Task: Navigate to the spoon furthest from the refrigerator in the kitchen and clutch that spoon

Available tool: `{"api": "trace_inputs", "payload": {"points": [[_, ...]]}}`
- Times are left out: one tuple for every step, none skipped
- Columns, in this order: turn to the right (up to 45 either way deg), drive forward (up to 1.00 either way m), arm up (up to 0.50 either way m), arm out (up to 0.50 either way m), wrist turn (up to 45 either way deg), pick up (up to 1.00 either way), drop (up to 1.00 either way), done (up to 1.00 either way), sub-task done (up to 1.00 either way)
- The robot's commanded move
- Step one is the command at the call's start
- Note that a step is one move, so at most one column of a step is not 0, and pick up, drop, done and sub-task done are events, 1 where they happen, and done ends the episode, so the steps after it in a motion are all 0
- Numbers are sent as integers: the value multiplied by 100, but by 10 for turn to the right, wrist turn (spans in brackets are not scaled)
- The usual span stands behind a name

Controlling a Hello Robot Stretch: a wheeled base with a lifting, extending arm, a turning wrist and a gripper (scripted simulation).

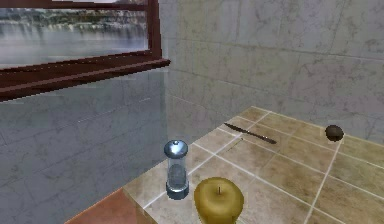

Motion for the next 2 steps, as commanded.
{"api": "trace_inputs", "payload": {"points": [[0, 0, 0, 0, 240, 0, 0, 0, 0], [0, 0, -14, 0, 0, 0, 0, 0, 0]]}}
